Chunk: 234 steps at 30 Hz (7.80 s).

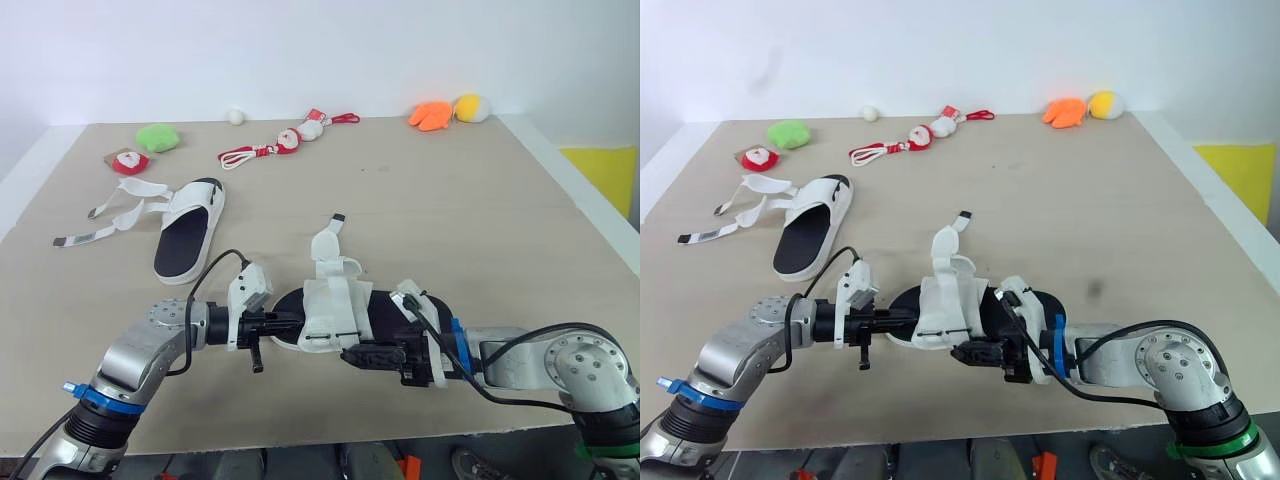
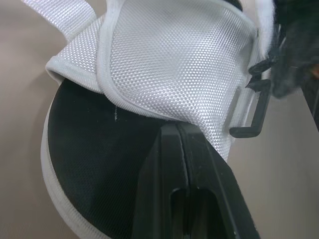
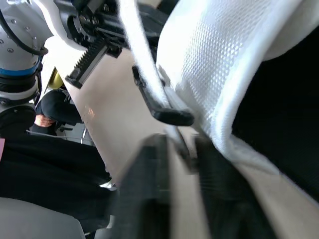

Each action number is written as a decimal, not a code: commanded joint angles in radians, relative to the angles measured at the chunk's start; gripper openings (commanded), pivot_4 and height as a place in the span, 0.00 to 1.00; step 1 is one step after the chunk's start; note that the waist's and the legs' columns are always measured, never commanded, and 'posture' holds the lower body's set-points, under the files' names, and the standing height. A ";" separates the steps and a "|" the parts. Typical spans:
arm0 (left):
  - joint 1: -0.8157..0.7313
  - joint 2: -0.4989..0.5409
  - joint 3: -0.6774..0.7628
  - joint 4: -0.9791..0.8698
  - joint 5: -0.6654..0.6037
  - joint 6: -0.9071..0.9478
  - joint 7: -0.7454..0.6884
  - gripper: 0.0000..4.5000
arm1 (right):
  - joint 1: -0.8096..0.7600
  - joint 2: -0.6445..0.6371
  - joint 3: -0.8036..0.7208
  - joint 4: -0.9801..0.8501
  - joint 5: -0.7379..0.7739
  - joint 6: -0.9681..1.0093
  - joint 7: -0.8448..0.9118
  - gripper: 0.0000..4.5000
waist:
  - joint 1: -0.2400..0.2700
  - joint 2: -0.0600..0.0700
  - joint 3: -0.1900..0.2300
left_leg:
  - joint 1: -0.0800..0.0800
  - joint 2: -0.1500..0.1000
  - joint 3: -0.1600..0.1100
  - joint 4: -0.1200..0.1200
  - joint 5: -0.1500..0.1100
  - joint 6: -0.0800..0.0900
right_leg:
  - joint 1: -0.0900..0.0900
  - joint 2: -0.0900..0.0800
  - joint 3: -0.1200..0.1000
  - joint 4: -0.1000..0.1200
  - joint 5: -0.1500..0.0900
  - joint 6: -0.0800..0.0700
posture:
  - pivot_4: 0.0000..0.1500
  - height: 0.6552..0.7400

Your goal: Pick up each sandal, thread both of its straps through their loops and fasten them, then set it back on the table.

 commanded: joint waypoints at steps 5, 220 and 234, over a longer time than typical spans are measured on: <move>0.000 0.001 -0.010 -0.012 -0.001 -0.006 -0.006 0.00 | -0.027 -0.047 -0.009 0.001 0.072 0.026 0.041 0.03 | 0.000 0.000 0.000 | 0.000 0.000 0.000 0.000 0.000 0.000 | 0.000 0.000 0.000 0.000 0.000 0.000 | 1.00 1.00; 0.025 -0.200 0.082 0.046 -0.156 0.226 0.303 0.00 | -0.884 0.168 0.205 1.032 -1.096 0.195 1.132 0.03 | -0.030 -0.010 0.004 | 0.002 -0.005 0.006 -0.001 0.005 -0.017 | 0.002 0.000 0.014 -0.001 0.006 0.008 | 1.00 1.00; 0.021 -0.203 0.082 0.049 -0.155 0.228 0.301 0.00 | -0.810 0.156 0.264 0.994 -1.185 0.127 1.119 0.03 | -0.030 -0.010 0.004 | 0.002 -0.005 0.006 -0.001 0.005 -0.017 | 0.002 0.000 0.013 -0.001 0.005 0.008 | 1.00 1.00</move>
